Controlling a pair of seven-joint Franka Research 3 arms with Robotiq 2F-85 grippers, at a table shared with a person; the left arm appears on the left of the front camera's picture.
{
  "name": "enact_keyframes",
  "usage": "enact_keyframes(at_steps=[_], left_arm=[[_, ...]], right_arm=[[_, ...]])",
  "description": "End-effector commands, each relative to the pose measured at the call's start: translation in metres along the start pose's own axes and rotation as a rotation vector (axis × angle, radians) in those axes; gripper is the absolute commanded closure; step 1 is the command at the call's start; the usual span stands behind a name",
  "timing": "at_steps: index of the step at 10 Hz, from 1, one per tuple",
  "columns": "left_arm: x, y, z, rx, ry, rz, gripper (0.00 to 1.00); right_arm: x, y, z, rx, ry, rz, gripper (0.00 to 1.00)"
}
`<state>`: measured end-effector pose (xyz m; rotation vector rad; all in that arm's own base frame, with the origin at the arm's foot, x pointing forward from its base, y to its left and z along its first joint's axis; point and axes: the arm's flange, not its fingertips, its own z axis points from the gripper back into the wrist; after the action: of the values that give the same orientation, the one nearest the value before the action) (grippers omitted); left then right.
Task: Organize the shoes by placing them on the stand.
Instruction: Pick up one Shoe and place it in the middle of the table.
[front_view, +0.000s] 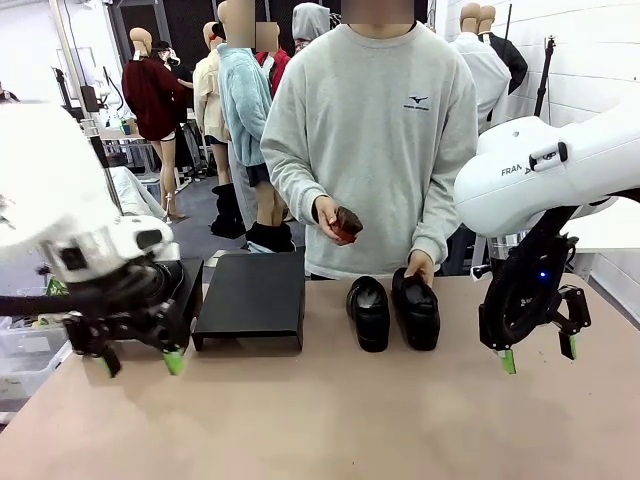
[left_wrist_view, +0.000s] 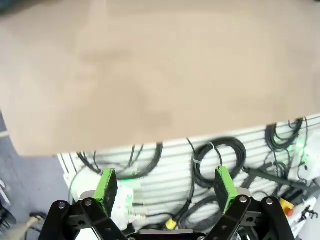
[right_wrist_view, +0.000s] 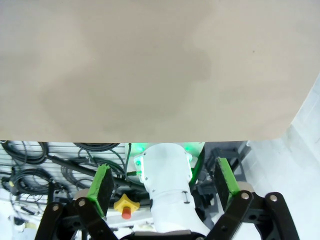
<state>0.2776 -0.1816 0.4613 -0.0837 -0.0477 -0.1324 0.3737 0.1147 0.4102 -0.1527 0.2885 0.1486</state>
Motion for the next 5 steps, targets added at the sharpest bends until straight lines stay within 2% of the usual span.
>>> enact_keyframes(at_steps=[1, 3, 5], left_arm=[[0.007, -0.029, -0.035, 0.011, -0.077, -0.071, 0.0], [0.004, -0.05, -0.034, -0.079, -0.045, -0.119, 0.0], [0.008, -0.037, -0.017, -0.104, -0.039, -0.161, 0.0]], right_arm=[[0.0, -0.001, 0.001, -0.009, 0.002, 0.007, 0.0], [0.0, -0.001, 0.001, -0.009, 0.002, 0.007, 0.0], [0.0, -0.001, 0.001, -0.009, 0.002, 0.007, 0.0]])
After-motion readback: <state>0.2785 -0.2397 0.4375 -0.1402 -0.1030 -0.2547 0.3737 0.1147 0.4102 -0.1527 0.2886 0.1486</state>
